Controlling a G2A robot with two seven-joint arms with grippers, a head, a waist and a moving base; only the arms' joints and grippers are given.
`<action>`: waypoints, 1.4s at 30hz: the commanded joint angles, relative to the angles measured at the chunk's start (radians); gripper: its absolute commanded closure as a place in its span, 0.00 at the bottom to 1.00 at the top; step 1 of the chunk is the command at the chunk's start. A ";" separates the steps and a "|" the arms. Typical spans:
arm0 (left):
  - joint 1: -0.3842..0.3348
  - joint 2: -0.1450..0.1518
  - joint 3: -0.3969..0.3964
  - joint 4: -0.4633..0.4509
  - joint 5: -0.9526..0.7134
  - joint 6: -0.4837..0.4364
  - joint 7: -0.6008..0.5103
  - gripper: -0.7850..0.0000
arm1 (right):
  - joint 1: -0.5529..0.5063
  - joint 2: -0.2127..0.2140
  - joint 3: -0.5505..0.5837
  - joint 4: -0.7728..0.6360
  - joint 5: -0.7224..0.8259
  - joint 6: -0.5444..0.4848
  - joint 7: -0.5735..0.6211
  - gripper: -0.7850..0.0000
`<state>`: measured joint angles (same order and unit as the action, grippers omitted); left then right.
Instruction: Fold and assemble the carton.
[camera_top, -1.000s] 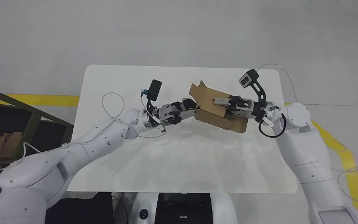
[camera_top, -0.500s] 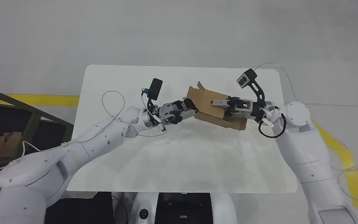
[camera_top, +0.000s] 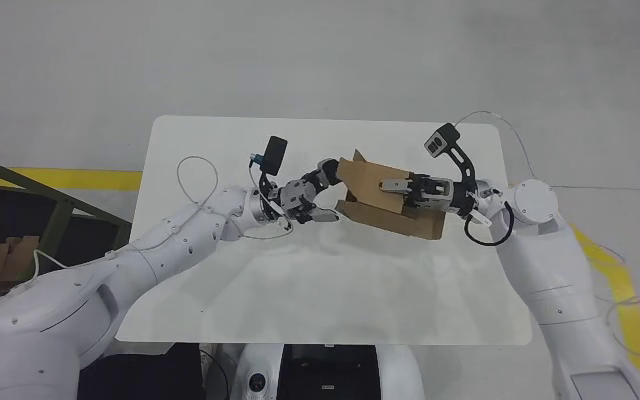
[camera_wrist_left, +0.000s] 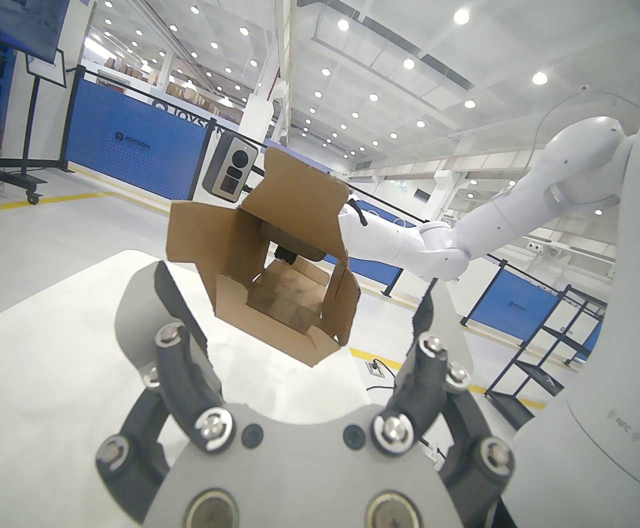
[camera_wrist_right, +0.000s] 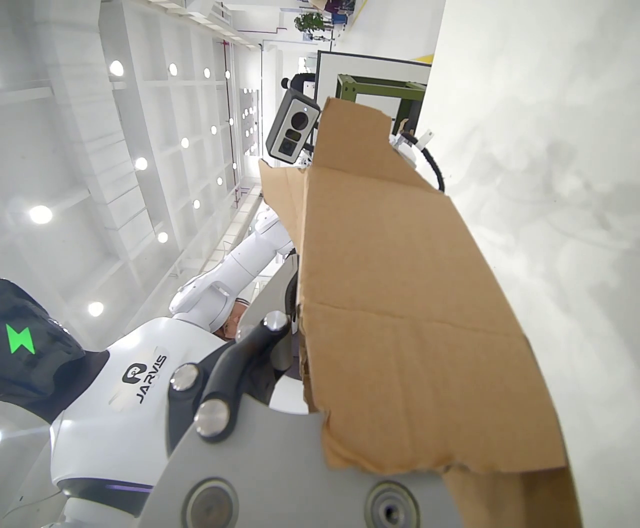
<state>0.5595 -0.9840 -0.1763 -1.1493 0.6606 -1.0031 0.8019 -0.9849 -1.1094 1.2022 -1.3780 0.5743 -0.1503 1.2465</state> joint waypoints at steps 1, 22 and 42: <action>0.020 0.004 -0.023 -0.007 -0.008 0.023 -0.012 0.00 | -0.005 0.002 0.006 -0.013 -0.015 0.001 -0.014 1.00; 0.184 0.053 -0.199 -0.121 0.251 0.052 -0.194 0.00 | 0.156 0.005 -0.036 0.156 -0.031 -0.073 0.232 1.00; 0.206 -0.015 -0.265 -0.140 0.270 -0.009 -0.287 0.00 | 0.154 -0.009 -0.089 0.171 0.060 -0.089 0.247 1.00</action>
<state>0.7645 -0.9956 -0.4386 -1.2874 0.9355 -1.0125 0.5180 -0.8300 -1.1181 1.1153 -1.2026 0.6359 -0.2392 1.4911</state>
